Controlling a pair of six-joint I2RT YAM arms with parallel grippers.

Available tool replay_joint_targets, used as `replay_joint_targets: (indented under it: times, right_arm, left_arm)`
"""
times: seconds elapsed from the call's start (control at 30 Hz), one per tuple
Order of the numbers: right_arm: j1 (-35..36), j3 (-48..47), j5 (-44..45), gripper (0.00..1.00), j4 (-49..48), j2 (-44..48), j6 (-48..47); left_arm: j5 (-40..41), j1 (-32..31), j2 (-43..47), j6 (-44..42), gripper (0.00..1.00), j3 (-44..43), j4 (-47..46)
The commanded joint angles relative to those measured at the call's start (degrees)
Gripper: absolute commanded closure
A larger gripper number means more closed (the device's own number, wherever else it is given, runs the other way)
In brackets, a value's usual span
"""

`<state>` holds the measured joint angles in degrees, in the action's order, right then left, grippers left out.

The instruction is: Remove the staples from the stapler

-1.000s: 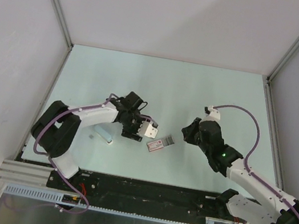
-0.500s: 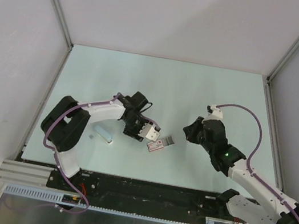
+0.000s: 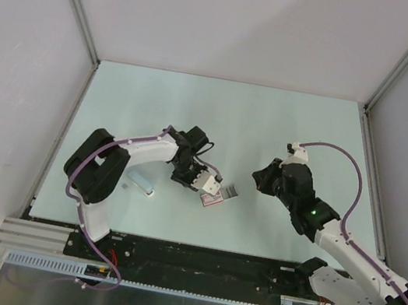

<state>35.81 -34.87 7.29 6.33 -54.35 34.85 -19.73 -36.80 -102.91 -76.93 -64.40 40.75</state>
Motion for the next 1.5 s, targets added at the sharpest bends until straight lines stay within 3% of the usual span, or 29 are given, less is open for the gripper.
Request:
replay_joint_targets:
  times: [0.0,0.13,0.27,0.47,0.77,1.03,1.37,1.47]
  right_arm:
    - [-0.39,-1.14,-0.6,0.99,0.56,1.81,-0.84]
    - [-0.45,-1.16,-0.7,0.99,0.95,2.04,-1.0]
    - [-0.64,-1.23,-0.88,0.98,1.3,2.19,-1.36]
    - [-2.07,-1.45,-0.97,0.97,3.01,3.44,-1.36]
    - [-2.94,-2.32,-3.21,0.97,4.93,3.1,-0.88]
    - [-2.97,-5.66,-4.89,0.97,6.17,2.2,-3.04]
    - [-2.9,-6.17,-13.48,0.97,1.91,5.23,-6.06]
    - [-2.79,-6.16,-17.41,0.92,-1.03,7.23,-6.06]
  left_arm:
    - [3.73,-0.65,-3.67,0.1,0.66,-1.71,0.98]
    - [4.92,-1.29,-4.68,1.73,0.73,-2.48,1.19]
    - [5.18,-1.53,-5.56,3.1,0.86,-3.14,1.12]
    - [1.72,-1.59,-4.88,8.61,0.99,-4.85,1.18]
    - [-6.49,-1.61,0.61,18.66,1.0,-8.99,1.5]
    - [-18.54,-1.56,8.21,30.4,1.0,-13.78,1.74]
    - [-40.9,0.97,10.62,44.0,1.0,-22.49,1.64]
    - [-48.62,2.02,9.16,48.07,1.0,-26.37,1.63]
